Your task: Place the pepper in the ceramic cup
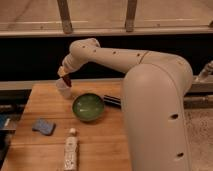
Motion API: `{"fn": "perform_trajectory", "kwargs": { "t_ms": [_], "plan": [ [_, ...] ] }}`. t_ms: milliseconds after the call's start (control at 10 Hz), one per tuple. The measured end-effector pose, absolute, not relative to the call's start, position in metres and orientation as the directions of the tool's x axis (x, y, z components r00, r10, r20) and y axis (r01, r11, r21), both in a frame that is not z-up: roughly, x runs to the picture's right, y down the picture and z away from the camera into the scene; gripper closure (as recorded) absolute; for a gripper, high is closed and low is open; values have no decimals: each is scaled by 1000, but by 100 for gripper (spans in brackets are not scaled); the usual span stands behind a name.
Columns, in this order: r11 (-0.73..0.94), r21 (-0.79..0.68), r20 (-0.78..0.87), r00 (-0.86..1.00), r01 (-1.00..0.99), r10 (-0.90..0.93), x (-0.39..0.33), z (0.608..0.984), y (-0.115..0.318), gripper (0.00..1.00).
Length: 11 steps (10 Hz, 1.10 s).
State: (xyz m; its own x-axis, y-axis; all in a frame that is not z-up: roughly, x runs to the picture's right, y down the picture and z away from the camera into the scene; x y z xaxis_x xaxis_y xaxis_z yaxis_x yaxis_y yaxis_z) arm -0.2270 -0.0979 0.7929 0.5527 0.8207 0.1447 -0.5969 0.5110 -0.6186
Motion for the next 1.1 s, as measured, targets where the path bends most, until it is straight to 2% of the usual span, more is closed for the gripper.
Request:
{"fn": "perform_trajectory", "kwargs": {
  "t_ms": [1100],
  "plan": [
    [527,-706,232,549,-473,803,-275,825,-116,80]
  ]
}}
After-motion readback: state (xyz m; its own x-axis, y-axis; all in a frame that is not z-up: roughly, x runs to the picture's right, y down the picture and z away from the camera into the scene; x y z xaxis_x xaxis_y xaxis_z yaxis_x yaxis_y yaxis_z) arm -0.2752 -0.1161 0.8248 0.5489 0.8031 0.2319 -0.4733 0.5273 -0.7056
